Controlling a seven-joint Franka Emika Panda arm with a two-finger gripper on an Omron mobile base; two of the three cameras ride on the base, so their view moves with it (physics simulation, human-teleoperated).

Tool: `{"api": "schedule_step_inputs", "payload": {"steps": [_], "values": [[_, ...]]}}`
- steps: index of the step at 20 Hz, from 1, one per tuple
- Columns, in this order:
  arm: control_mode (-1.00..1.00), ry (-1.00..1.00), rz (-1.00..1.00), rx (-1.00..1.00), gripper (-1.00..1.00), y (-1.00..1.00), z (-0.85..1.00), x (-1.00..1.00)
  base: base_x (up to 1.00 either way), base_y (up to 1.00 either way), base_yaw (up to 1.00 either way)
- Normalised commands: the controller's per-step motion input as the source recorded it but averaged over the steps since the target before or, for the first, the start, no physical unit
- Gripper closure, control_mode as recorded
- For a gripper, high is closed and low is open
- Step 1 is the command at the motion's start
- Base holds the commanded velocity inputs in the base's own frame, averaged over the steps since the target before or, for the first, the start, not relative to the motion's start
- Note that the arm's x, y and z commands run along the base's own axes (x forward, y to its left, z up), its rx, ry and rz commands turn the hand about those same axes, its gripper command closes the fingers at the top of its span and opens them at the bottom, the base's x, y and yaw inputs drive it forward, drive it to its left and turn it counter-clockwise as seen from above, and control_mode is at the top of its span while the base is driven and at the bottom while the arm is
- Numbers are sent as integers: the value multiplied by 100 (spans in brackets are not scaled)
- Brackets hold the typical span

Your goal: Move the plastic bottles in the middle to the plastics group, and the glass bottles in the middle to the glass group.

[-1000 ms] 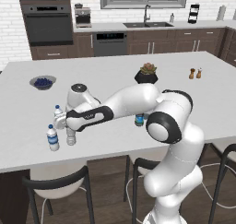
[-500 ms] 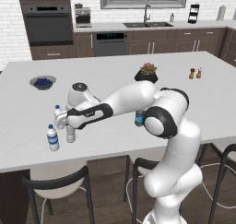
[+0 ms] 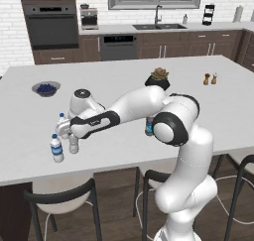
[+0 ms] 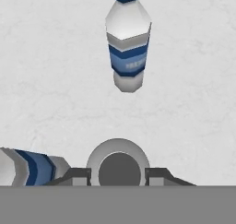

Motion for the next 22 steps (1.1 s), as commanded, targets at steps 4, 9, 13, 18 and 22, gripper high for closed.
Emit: {"api": "schedule_step_inputs", "payload": {"steps": [4,9,13,18,22], "values": [[-100,0,0,0,100,1,-38,0,0,0,0],[-100,0,0,0,100,0,-21,0,0,0,0],[-100,0,0,0,100,0,0,0,0,0,0],[-100,0,0,0,-100,0,0,0,0,0,0],[-100,0,0,0,-100,0,0,0,0,0,0]]}}
